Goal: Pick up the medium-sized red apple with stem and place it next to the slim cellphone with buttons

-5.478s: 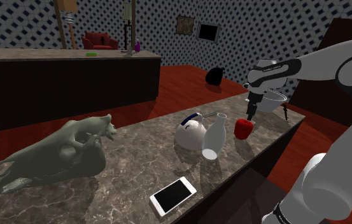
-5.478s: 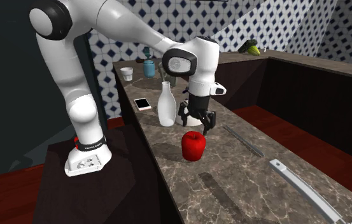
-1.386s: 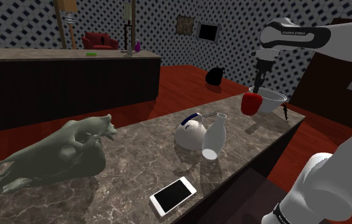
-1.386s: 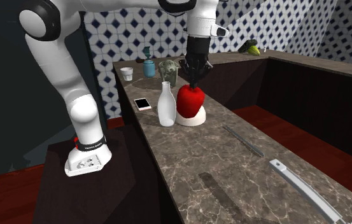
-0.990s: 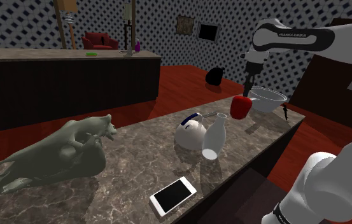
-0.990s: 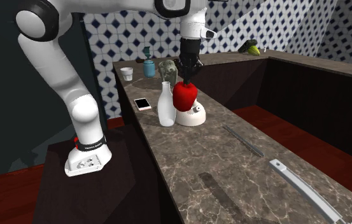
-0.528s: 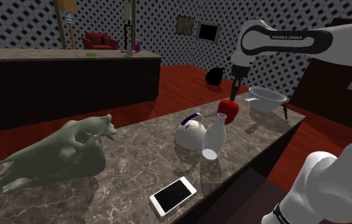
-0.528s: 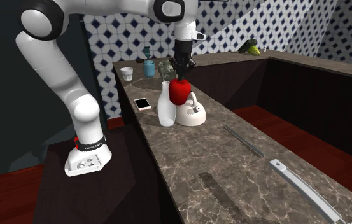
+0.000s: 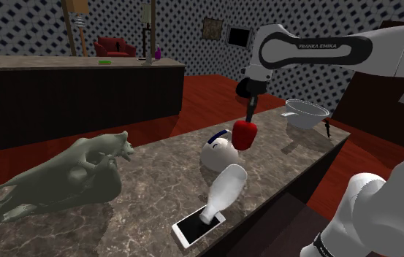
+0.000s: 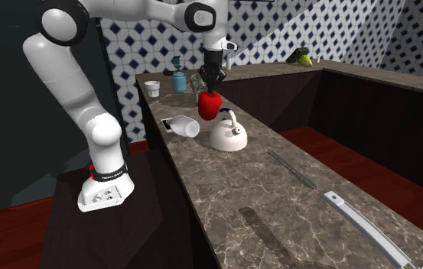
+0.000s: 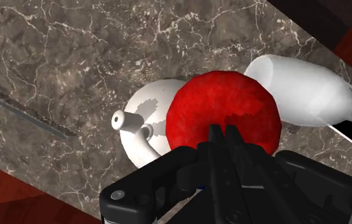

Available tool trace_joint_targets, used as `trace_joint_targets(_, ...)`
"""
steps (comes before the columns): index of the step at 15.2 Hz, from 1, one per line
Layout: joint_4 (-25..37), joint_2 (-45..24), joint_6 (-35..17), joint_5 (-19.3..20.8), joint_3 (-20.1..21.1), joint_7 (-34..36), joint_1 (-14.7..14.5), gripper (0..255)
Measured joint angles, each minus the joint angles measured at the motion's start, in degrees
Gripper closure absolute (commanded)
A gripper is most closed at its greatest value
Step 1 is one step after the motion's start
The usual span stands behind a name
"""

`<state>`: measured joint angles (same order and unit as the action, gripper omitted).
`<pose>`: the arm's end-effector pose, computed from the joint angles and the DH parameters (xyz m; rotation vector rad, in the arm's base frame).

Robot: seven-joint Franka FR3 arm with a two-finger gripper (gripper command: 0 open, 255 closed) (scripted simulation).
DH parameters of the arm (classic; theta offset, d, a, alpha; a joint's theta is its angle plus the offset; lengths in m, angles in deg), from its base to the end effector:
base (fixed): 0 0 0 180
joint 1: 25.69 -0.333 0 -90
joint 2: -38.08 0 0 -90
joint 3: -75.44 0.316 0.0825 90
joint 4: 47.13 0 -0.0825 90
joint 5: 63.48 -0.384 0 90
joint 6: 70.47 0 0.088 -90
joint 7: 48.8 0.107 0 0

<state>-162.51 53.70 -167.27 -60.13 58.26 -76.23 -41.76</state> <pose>0.4716 -0.0278 0.5579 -3.0147 -0.7395 0.0865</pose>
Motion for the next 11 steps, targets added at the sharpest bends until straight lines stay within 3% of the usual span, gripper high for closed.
trace_joint_targets(11, 5.1, -8.5, -3.3, -4.3, 7.9, 12.8, -6.2, 255)
